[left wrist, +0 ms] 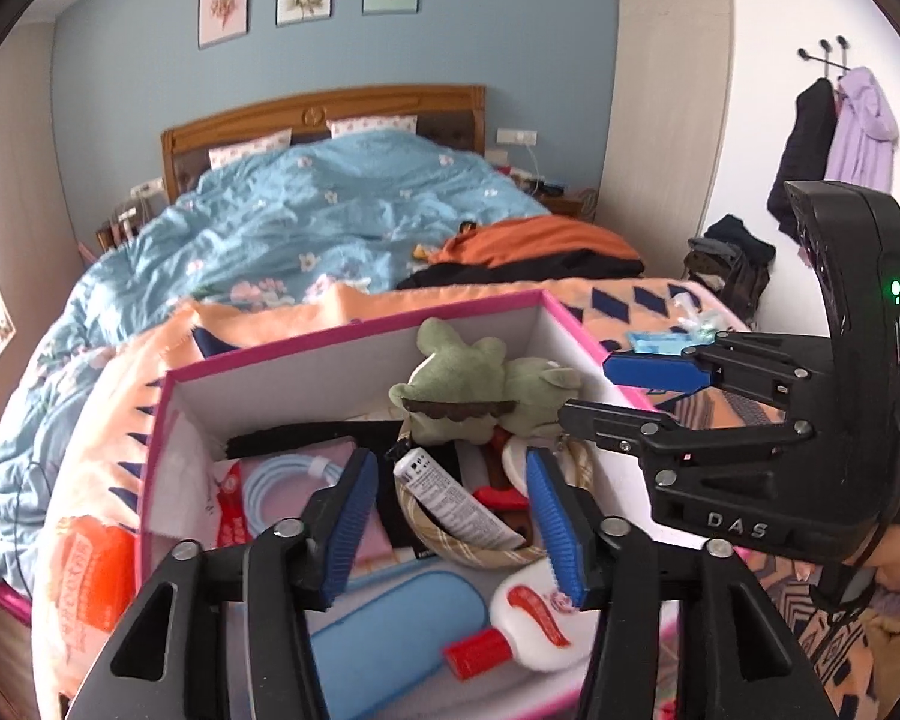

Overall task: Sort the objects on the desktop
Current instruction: 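Open both grippers to release the frog plush inside the box, then withdraw both tools from the box back toward the scattered items, then close the right gripper on the clear bag holding the black watch, then close the left gripper on the watch bag while the right gripper holds it, then lift and carry the watch bag with both grippers over the pink box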

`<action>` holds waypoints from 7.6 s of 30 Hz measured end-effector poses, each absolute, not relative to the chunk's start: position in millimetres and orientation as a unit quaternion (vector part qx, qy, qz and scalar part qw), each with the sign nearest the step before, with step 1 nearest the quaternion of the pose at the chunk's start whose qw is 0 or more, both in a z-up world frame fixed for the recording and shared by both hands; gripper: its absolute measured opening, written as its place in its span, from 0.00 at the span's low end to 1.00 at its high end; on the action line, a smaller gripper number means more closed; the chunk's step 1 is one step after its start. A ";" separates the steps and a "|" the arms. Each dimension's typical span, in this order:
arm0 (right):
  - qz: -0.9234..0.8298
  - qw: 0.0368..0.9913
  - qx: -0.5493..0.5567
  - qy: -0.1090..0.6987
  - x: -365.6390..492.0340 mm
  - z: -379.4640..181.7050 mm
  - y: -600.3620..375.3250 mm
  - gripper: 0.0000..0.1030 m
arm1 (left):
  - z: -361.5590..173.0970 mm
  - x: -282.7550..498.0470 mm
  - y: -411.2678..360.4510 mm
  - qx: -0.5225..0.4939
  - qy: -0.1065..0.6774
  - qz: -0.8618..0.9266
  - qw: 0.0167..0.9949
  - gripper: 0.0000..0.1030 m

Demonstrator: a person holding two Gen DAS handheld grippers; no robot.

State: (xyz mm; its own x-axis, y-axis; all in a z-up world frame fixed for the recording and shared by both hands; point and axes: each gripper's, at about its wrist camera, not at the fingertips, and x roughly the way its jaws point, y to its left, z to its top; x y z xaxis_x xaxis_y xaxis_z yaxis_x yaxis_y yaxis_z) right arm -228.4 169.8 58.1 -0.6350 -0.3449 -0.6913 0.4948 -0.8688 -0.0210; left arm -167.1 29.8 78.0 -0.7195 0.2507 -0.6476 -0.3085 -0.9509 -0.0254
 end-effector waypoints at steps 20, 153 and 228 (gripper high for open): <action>-0.886 0.360 0.288 0.050 -69.1 90.1 179.0 0.52 | 99.3 -19.0 -15.9 -0.266 0.060 0.952 0.141 0.79; -0.838 0.295 0.458 -0.008 -103.4 -39.1 218.4 0.28 | -48.4 -107.0 -61.7 -0.597 -0.009 0.782 0.181 0.94; -0.871 0.372 0.320 -0.036 -63.8 70.7 194.5 0.15 | 62.8 -53.4 -109.2 -0.403 -0.097 0.896 0.159 0.27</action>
